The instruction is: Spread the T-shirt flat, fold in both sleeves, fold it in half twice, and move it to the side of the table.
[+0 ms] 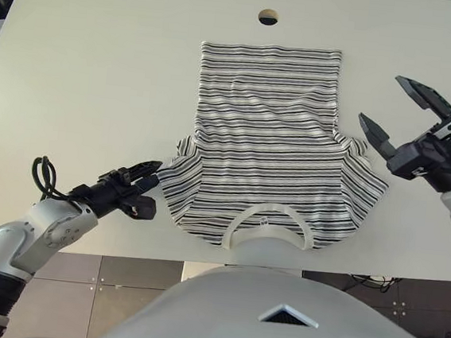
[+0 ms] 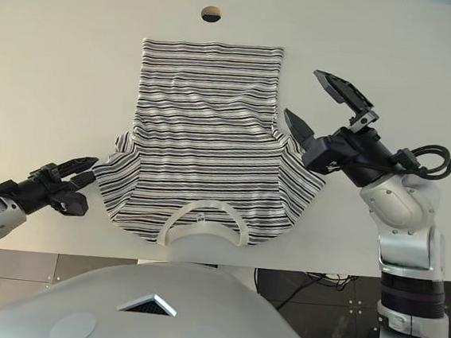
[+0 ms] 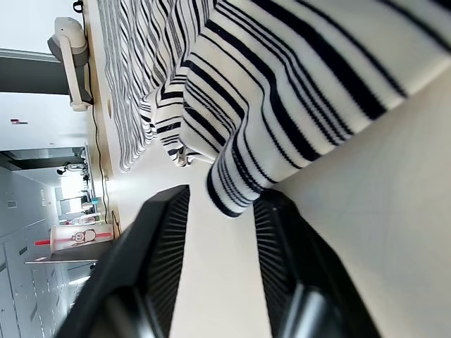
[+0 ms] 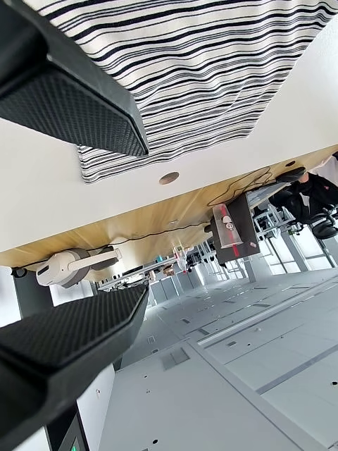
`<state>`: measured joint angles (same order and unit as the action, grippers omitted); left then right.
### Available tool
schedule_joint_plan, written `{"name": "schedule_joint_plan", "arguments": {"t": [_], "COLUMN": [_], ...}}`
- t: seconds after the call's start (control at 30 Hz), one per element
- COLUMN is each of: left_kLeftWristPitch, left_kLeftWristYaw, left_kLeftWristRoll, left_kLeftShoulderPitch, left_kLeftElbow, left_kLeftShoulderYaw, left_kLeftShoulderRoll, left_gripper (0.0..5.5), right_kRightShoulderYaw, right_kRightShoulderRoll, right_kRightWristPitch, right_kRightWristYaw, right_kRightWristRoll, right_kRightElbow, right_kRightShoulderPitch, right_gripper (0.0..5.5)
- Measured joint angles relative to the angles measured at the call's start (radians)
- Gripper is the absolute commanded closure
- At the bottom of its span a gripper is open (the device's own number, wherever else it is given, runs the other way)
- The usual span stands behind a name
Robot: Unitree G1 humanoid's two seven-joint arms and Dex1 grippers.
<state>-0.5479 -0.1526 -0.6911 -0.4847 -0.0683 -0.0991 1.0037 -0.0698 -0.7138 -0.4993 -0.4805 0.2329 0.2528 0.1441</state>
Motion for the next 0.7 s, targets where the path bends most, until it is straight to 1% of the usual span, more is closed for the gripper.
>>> {"name": "schedule_joint_plan", "arguments": {"t": [0.1, 0.2, 0.37, 0.47, 0.57, 0.7], "left_kLeftWristPitch": [-0.005, -0.018, -0.017, -0.01, -0.009, -0.049], "left_kLeftWristYaw": [-0.016, -0.041, -0.048, -0.008, 0.035, 0.045], "left_kLeftWristRoll": [0.0, -0.001, -0.002, -0.021, -0.008, 0.074], "left_kLeftShoulderPitch": [0.018, 0.031, 0.032, 0.029, 0.032, 0.045], "left_kLeftElbow": [0.005, -0.001, -0.009, 0.001, -0.009, -0.051], "left_kLeftShoulderYaw": [-0.023, -0.034, -0.032, -0.013, 0.002, 0.003], "left_kLeftShoulderRoll": [0.0, 0.008, 0.014, -0.001, -0.052, -0.114], "left_gripper": [5.04, 5.38, 5.38, 5.38, 5.38, 5.38], "right_kRightShoulderYaw": [-0.008, -0.009, -0.012, -0.026, -0.032, -0.034], "right_kRightShoulderRoll": [0.0, 0.0, 0.0, 0.0, 0.0, 0.0], "right_kRightWristPitch": [0.0, 0.0, 0.0, -0.001, -0.004, -0.006], "right_kRightWristYaw": [0.002, 0.007, 0.014, 0.018, 0.021, 0.023], "right_kRightWristRoll": [0.0, 0.0, 0.0, 0.0, 0.0, 0.0], "right_kRightElbow": [0.001, 0.003, 0.004, 0.005, 0.005, 0.001], "right_kRightShoulderPitch": [0.009, 0.011, 0.018, 0.034, 0.039, 0.04], "right_gripper": [2.17, 2.17, 2.17, 2.17, 2.17, 2.17]}}
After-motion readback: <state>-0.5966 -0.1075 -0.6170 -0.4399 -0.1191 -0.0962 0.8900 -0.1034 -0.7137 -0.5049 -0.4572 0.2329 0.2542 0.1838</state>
